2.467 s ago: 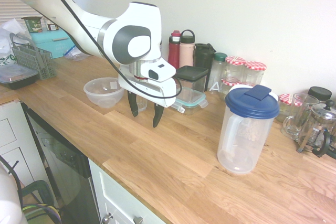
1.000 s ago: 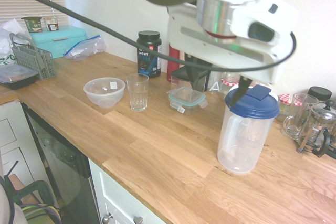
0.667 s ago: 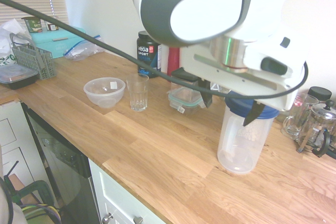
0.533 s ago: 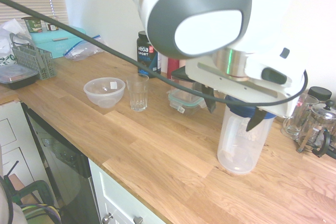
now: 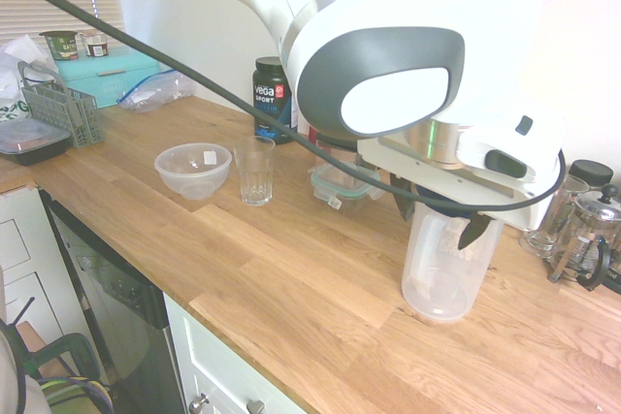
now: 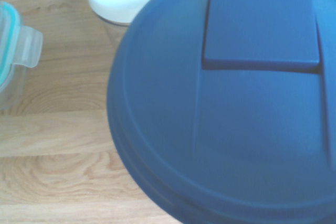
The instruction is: Pour me some water
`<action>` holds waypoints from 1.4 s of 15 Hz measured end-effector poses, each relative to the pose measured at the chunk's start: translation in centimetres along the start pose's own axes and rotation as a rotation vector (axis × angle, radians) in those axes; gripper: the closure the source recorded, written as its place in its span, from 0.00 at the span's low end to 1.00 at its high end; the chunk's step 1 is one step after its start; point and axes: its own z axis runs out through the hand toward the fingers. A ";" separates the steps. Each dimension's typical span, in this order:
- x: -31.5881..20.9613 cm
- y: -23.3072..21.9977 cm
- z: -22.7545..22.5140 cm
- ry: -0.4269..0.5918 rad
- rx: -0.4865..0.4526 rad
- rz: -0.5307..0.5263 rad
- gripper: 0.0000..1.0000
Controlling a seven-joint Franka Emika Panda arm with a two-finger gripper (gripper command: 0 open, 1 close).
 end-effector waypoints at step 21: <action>-1.4 -4.4 -9.5 -0.023 0.020 -0.236 1.00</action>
